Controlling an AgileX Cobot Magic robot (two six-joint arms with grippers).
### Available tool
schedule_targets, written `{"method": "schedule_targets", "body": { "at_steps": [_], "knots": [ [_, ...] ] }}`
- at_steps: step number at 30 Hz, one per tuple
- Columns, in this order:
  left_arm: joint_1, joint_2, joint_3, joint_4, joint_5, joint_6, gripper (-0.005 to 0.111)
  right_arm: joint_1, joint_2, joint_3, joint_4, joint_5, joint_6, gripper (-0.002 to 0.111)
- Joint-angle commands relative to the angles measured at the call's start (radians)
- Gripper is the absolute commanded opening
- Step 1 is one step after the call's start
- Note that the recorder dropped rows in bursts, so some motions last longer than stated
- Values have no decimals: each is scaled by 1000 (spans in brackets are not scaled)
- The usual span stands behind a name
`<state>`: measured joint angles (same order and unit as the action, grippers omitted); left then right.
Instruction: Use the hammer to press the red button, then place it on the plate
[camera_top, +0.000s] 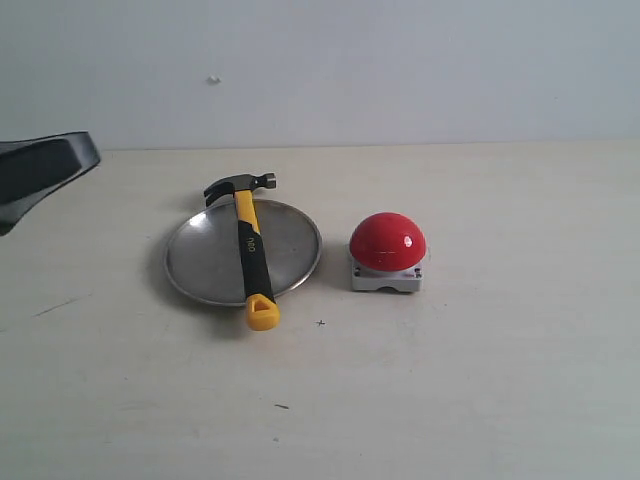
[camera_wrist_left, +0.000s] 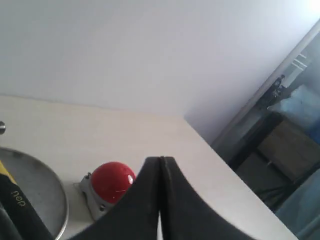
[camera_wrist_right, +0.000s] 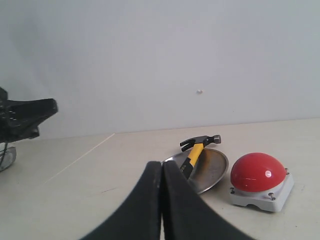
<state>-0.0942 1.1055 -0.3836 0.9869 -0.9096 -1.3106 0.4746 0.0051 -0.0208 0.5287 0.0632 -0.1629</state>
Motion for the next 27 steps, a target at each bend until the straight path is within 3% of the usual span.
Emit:
{"method": "schedule_targets", "body": {
  "at_steps": [1,7,14,20,27],
  "knots": [
    [3,-320,182,-75,89,33,0,-6,-5,4,-5,-2,-2,0],
    [3,-662,322,-85,350,30,0,-6,-5,4,-5,-2,-2,0],
    [3,-851,384,-95,526,23,0,-6,-5,4,-5,-2,-2,0],
    [3,-949,384,-132,794,23,0,-6,-5,4,-5,-2,-2,0],
    [3,-952,384,-125,788,25,0,-6,-5,4,-5,-2,-2,0]
  ]
}}
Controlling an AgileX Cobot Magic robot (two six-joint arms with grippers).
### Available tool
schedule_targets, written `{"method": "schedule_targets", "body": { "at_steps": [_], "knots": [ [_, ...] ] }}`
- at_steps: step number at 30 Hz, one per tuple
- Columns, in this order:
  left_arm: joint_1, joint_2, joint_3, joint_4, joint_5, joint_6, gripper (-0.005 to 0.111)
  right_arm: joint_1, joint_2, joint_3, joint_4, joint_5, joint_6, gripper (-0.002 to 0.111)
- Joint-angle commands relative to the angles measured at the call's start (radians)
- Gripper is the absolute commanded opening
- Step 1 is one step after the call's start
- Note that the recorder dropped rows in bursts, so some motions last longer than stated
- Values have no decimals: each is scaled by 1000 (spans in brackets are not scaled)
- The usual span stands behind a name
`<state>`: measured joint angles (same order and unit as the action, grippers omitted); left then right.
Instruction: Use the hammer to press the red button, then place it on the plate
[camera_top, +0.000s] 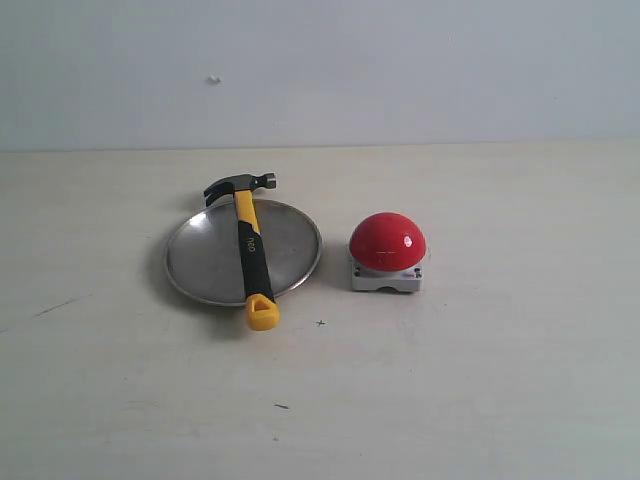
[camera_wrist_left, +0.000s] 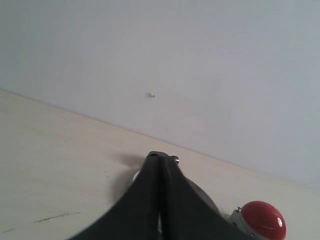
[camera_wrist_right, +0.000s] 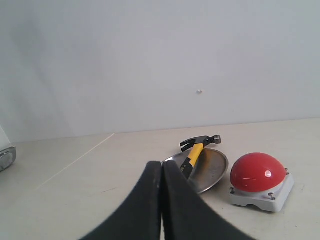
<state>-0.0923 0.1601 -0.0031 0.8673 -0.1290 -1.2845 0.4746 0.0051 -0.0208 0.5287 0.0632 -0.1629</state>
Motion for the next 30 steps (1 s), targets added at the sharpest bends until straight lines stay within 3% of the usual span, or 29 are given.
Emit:
{"method": "schedule_targets", "body": {
  "at_steps": [1,14,20,30],
  "knots": [
    [1,-6,3,-5,7,-1,0,-6,-5,4,-5,-2,-2,0],
    [1,-6,3,42,12,21,0,-6,-5,4,-5,-2,-2,0],
    [15,-154,3,153,60,32,0,-6,-5,4,-5,-2,-2,0],
    [15,-160,3,166,67,73,0,-6,-5,4,-5,3,-2,0]
  ]
}}
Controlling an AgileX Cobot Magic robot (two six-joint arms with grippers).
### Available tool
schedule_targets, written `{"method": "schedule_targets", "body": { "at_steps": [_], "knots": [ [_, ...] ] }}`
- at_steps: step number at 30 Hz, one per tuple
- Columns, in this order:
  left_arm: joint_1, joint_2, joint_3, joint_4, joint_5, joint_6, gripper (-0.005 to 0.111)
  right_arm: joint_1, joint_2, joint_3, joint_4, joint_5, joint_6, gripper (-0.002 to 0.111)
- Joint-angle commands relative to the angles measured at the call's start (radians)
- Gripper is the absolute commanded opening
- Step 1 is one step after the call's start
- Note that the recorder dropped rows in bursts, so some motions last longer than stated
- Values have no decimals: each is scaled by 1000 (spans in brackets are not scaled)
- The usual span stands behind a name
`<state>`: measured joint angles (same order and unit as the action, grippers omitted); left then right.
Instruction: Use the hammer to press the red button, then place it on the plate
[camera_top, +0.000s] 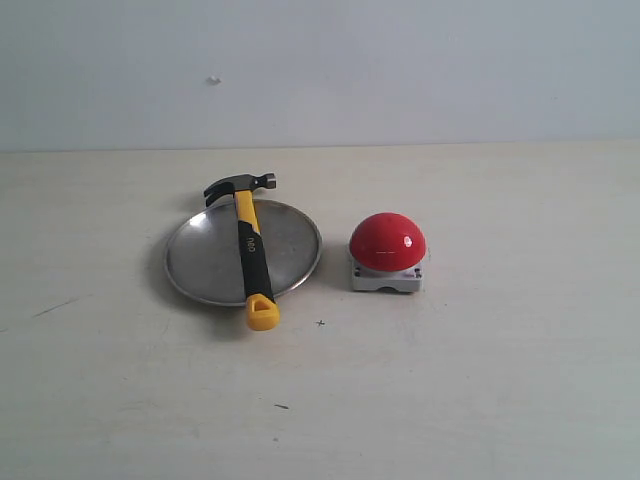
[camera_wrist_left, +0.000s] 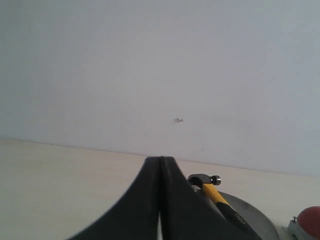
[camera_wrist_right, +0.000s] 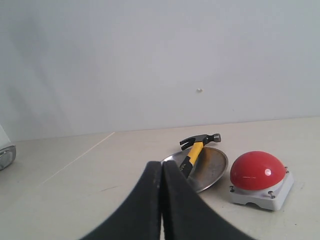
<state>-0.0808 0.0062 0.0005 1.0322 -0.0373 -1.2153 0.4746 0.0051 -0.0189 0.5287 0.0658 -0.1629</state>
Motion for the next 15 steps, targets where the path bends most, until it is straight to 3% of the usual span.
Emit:
{"method": "schedule_targets", "body": {
  "at_steps": [1,5,7,8,9,10,12,15],
  "knots": [
    [4,-6,0,1,-43,4,0,-6,-5,2,-5,1,-2,0],
    [4,-6,0,-5,-68,33,0,-6,-5,2,-5,1,-2,0],
    [4,-6,0,-173,-56,143,0,-6,-5,2,-5,1,-2,0],
    [4,-6,0,-456,-32,362,0,-6,-5,2,-5,1,-2,0],
    [4,-6,0,-605,-23,548,0,-6,-5,2,-5,1,-2,0],
    [4,-6,0,-835,-2,844,0,-6,-5,2,-5,1,-2,0],
    [4,-6,0,-882,37,1025,0,-6,-5,2,-5,1,-2,0],
    [4,-6,0,-867,81,1110,0,-6,-5,2,-5,1,-2,0]
  ]
}}
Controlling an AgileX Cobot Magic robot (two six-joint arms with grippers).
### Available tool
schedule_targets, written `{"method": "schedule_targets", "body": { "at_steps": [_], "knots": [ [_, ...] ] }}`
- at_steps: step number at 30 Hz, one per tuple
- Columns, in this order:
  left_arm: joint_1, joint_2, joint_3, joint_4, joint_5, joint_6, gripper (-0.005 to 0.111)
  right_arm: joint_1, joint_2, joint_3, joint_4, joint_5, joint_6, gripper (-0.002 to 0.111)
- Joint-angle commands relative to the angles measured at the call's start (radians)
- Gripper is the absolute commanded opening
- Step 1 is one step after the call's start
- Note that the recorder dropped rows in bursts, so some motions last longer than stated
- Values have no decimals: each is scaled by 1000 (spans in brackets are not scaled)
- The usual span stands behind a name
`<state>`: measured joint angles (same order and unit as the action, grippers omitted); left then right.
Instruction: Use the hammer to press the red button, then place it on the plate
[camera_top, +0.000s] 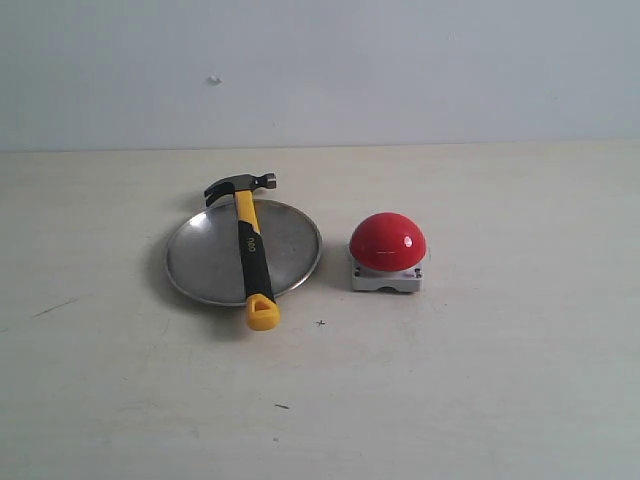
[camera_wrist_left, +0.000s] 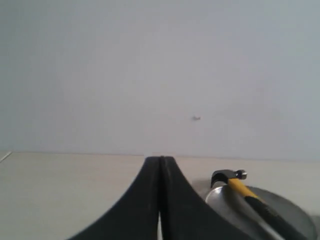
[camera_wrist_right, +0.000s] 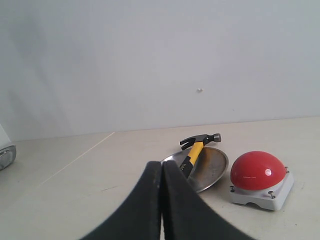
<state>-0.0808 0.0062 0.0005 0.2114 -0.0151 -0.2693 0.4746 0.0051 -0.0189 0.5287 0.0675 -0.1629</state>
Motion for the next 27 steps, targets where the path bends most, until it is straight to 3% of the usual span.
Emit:
{"method": "schedule_targets", "body": {
  "at_steps": [1,5,15,27],
  "knots": [
    [4,-6,0,-49,75,198,0,-6,-5,2,-5,-1,-2,0],
    [21,-6,0,-86,106,294,0,-6,-5,2,-5,-1,-2,0],
    [167,-6,0,-121,157,260,0,-6,-5,2,-5,-1,-2,0],
    [174,-6,0,-118,157,220,0,-6,-5,2,-5,-1,-2,0]
  ]
}}
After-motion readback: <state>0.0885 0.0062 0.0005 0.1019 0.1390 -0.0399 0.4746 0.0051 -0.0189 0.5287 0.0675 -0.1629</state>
